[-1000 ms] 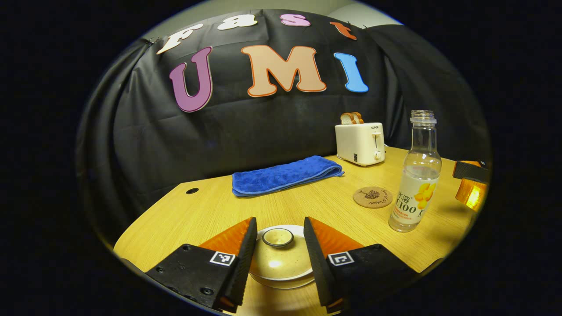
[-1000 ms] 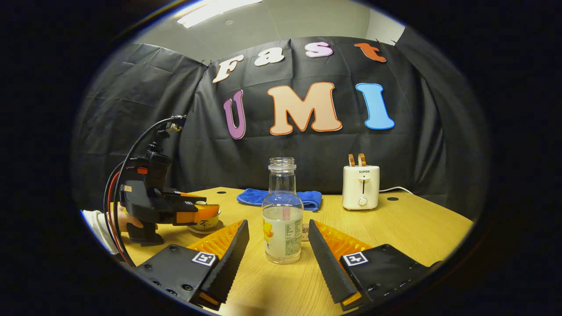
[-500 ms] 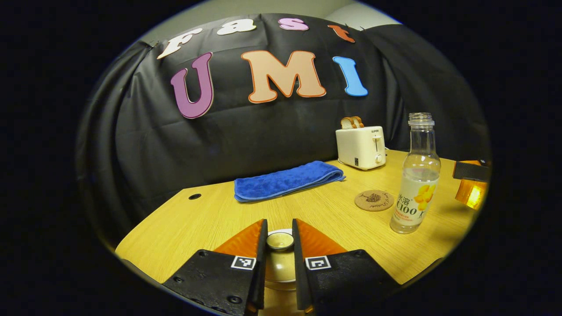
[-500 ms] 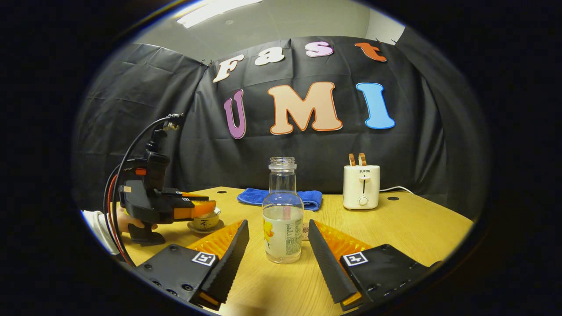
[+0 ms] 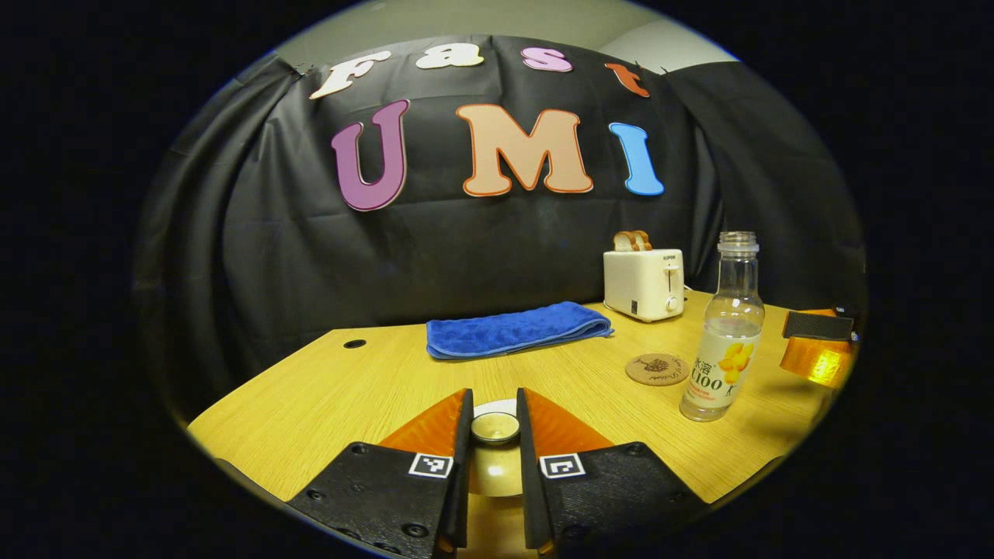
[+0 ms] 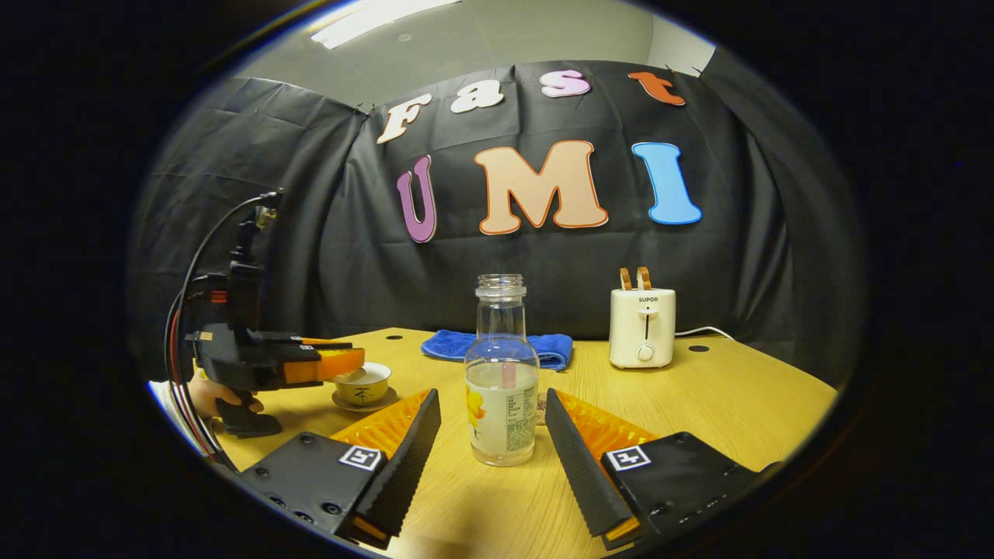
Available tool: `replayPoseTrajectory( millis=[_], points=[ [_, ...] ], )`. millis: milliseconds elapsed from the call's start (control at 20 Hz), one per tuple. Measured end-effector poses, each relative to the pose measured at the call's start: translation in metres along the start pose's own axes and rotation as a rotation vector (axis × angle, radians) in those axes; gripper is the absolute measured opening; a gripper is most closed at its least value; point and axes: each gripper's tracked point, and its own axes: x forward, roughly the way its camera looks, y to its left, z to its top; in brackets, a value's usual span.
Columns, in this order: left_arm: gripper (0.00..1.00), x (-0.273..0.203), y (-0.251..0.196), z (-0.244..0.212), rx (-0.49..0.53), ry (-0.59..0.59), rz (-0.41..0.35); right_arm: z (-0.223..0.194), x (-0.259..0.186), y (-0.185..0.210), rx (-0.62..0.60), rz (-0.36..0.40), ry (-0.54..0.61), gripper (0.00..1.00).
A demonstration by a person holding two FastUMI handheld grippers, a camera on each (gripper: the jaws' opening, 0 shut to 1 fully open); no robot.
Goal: Open the teacup lid with one hand, grasp the water bottle and pour water into the teacup with the other hand; after pouring, place the water bottle on the coaster and then close the teacup lid.
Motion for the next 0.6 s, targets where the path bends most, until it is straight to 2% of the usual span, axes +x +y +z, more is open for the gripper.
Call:
replayPoseTrajectory(
  millis=[350,450,550,600],
  points=[
    [0.26,-0.02,0.027,0.005,-0.047,-0.06,0.038,-0.012,0.022,0.0,-0.006,0.011,0.078,0.89],
    [0.26,-0.024,0.036,0.007,-0.052,-0.078,0.043,-0.015,0.026,-0.002,-0.007,-0.001,0.099,0.87],
    [0.26,-0.028,0.046,0.008,-0.06,-0.097,0.051,-0.017,0.031,-0.003,-0.013,-0.013,0.114,0.91],
    [0.26,-0.029,0.051,0.007,-0.072,-0.094,0.057,-0.019,0.035,-0.004,-0.013,-0.019,0.124,0.9]
  ],
)
